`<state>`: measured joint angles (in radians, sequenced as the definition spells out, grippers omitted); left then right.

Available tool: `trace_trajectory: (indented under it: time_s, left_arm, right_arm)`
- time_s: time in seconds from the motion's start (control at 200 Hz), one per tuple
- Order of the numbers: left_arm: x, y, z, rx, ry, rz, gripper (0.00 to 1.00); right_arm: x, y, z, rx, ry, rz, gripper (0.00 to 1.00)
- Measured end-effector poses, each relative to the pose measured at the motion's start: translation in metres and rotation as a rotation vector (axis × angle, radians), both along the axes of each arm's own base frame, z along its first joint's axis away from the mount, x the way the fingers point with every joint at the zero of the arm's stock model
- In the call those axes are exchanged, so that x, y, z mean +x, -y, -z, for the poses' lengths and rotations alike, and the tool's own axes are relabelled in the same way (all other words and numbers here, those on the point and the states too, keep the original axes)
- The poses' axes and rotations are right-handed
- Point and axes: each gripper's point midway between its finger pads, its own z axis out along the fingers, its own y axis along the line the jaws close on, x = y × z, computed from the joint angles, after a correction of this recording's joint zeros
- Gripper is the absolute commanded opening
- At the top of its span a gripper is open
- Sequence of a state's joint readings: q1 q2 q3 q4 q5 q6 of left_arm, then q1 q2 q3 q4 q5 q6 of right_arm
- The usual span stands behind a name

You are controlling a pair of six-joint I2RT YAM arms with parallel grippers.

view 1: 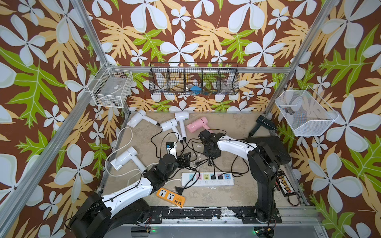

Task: Charge the blow dryers
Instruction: Adjust the charging cable at the center of the board.

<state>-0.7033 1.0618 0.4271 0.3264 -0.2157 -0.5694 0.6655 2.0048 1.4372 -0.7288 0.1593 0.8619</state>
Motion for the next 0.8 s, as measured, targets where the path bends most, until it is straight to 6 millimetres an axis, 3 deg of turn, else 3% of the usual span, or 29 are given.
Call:
trace_trajectory:
  time_s: [0.33, 0.495, 0.616, 0.801]
  left_arm:
    - [0.000, 0.000, -0.001, -0.003, 0.002, 0.002, 1.00]
    - [0.000, 0.000, -0.002, -0.005, 0.004, 0.003, 1.00]
    - [-0.001, 0.000, -0.002, -0.004, 0.003, 0.003, 1.00]
    - [-0.001, 0.000, -0.002, -0.006, 0.005, 0.003, 1.00]
  right_arm:
    - [-0.001, -0.001, 0.016, 0.004, -0.024, 0.026, 0.29]
    - [0.001, -0.005, 0.018, 0.018, -0.023, 0.043, 0.16]
    - [0.003, -0.006, 0.017, 0.026, -0.022, 0.050, 0.00]
    - [0.005, -0.006, 0.015, 0.068, -0.044, 0.075, 0.00]
